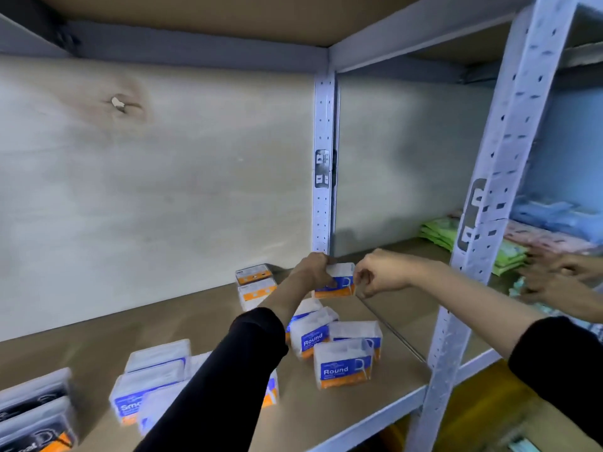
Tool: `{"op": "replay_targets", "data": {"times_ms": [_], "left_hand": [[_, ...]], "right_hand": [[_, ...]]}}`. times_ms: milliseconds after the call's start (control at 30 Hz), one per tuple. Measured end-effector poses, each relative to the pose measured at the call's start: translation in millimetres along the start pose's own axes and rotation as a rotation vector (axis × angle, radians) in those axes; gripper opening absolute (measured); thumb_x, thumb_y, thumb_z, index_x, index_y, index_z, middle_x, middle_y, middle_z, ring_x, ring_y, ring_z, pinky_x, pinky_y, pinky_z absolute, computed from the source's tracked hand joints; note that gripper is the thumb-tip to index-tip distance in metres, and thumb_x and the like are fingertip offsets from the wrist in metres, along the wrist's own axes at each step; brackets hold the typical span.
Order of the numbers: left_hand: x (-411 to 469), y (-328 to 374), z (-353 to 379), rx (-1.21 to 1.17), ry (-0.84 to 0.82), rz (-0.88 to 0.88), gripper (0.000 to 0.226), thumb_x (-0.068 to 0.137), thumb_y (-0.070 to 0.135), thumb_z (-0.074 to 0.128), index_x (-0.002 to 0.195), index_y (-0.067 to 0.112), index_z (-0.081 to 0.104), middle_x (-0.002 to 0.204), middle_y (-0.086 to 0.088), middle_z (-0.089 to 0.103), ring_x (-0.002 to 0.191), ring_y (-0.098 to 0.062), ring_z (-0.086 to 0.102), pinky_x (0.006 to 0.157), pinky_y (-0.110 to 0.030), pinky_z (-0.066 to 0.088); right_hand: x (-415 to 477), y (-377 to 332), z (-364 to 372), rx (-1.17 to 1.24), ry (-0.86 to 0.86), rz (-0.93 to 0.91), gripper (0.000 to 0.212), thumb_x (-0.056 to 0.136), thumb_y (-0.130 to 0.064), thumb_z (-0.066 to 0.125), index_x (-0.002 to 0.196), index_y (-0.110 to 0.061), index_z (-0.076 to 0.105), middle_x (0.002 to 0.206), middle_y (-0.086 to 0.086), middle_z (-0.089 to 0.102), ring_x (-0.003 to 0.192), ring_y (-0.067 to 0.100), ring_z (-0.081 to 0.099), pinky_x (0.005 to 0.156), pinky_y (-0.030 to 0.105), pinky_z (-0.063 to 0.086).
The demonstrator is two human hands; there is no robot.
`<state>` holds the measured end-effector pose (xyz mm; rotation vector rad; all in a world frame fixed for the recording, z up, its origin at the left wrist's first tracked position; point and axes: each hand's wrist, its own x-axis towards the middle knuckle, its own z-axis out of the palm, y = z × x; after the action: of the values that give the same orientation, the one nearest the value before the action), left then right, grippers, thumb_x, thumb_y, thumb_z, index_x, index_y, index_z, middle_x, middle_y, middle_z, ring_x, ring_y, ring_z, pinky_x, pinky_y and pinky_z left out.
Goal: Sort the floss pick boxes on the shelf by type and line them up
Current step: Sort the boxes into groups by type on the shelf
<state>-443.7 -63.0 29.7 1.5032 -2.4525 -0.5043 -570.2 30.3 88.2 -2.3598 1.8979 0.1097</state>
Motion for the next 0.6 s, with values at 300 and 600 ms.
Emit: {"op": "replay_targets", "data": {"times_ms": [300, 600], "left_hand": [[26.9, 13.5, 29.5, 0.109, -0.068, 0.034, 0.045, 0.08, 0.025, 0.067, 0.121, 0.011, 0.058, 0.119, -0.012, 0.063, 0.109, -0.029, 0.058, 0.093, -0.038, 0.048], [25.8, -6.2, 42.3, 0.137, -0.239, 0.054, 0.051, 0.081, 0.023, 0.068, 0.129, 0.015, 0.053, 0.127, -0.007, 0.06, 0.114, -0.026, 0.056, 0.098, -0.034, 0.045]], "right_hand": [[16.7, 22.6, 15.4, 0.017, -0.028, 0.012, 0.035, 0.084, -0.025, 0.063, 0.117, -0.014, 0.06, 0.112, 0.007, 0.061, 0.084, 0.013, 0.048, 0.057, 0.017, 0.033], [37.5, 27.1, 42.3, 0.063, -0.051, 0.031, 0.034, 0.085, -0.024, 0.061, 0.117, -0.014, 0.058, 0.097, -0.003, 0.05, 0.085, 0.011, 0.047, 0.061, 0.018, 0.036]]}}
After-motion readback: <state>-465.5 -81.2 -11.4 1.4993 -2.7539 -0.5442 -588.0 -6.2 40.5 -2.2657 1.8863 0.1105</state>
